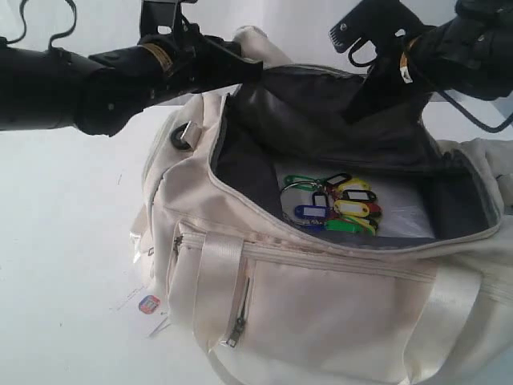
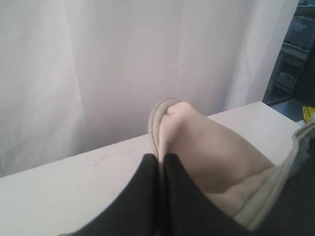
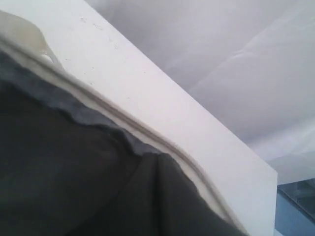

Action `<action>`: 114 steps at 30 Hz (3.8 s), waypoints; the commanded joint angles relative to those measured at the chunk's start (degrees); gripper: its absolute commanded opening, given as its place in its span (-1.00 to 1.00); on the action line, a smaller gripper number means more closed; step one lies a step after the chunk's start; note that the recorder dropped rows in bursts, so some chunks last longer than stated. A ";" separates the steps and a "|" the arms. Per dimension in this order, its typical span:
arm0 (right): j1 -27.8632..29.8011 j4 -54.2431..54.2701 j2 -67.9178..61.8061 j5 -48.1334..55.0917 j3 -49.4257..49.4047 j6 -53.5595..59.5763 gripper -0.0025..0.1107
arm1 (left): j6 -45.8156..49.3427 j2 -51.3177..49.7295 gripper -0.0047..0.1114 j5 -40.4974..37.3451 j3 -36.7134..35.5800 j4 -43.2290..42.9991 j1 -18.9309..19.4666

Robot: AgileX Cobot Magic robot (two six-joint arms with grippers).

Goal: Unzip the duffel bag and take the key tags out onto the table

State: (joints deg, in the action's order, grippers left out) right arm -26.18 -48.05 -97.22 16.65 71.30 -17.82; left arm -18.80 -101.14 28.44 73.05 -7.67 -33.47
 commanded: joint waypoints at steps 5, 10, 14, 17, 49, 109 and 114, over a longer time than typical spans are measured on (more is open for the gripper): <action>4.18 -0.63 -5.82 -0.18 5.69 -3.86 -0.96 | 16.40 -4.41 -0.53 6.96 0.35 19.51 0.29; 4.49 -0.63 -7.54 -0.50 6.94 -4.97 -0.96 | 16.09 -4.41 0.63 7.86 0.35 12.66 0.29; 5.18 -1.36 -8.12 -0.16 8.22 -7.20 -0.96 | 16.09 -4.19 0.68 7.07 0.35 11.86 0.29; 6.57 -1.36 -8.12 -0.16 10.32 -11.29 -0.96 | 16.09 -3.20 0.68 5.93 0.35 11.86 0.29; 7.78 90.40 -11.94 -5.04 15.07 68.82 -0.96 | 18.43 3.34 0.68 0.40 0.35 11.66 0.29; 6.35 58.33 45.21 15.17 -18.90 29.93 -0.96 | 60.92 -5.18 -0.92 -68.39 26.53 36.76 -6.14; 6.35 58.52 48.47 12.51 -21.89 29.09 -0.96 | 60.60 -10.31 -0.92 -68.39 30.61 36.76 -7.40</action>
State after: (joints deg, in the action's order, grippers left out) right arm -20.08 10.40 -50.40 31.52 50.69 12.03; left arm 41.64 -109.48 -39.11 101.39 27.81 -40.09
